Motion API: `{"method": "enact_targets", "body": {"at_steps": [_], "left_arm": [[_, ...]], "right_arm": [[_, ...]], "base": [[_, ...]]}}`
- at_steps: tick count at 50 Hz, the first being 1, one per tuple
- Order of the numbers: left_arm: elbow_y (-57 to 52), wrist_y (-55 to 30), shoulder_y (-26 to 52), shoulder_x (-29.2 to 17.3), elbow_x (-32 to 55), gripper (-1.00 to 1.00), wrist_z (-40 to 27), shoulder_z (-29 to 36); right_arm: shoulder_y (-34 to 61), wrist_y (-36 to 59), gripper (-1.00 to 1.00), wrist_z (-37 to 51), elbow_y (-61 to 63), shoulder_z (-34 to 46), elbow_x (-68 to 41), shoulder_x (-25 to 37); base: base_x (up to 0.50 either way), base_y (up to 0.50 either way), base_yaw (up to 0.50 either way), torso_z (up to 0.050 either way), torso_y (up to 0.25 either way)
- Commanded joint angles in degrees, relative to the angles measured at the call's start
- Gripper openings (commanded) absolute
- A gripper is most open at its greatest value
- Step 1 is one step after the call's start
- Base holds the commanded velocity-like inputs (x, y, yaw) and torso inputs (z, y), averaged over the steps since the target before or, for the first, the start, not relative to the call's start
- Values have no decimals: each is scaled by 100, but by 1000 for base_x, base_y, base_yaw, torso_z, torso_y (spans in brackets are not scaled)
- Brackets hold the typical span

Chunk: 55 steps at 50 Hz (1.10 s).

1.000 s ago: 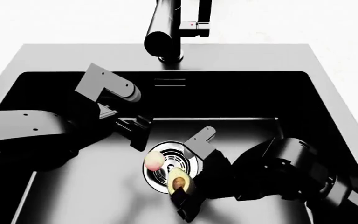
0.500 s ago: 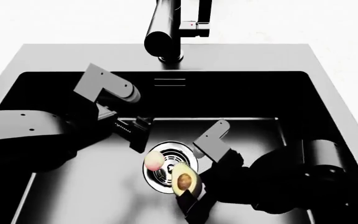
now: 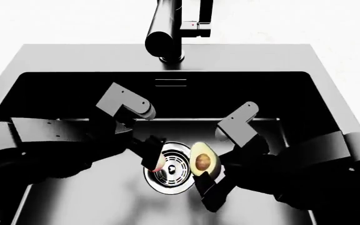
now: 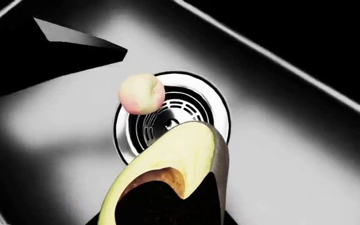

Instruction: Pick up the fruits and vegetables and place them in the sink. Turn on the sink faucet to wash them. Then turn the sink off and put them in the tray.

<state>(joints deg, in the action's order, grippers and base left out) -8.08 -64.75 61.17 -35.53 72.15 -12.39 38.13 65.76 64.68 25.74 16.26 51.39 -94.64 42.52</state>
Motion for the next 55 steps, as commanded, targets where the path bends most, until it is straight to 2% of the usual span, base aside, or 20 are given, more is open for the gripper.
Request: {"method": "enact_targets", "body": {"at_steps": [1, 30, 41, 55], "left_arm": [[547, 221, 13, 279, -639, 100, 523, 523], [1554, 818, -337, 702, -1177, 100, 909, 881], [1460, 744, -415, 714, -1015, 100, 833, 832], [1643, 111, -63, 884, -656, 100, 1008, 960]], "right_arm": [[54, -51, -100, 41, 101, -113, -4, 145], [165, -167, -100, 11, 61, -207, 71, 262], [139, -199, -100, -19, 38, -179, 122, 265], [104, -230, -100, -100, -37, -130, 209, 260]], "base": [[0, 0, 0, 0, 0], [0, -1, 0, 0, 0], [0, -2, -1, -7, -5], [1, -3, -4, -8, -5]]}}
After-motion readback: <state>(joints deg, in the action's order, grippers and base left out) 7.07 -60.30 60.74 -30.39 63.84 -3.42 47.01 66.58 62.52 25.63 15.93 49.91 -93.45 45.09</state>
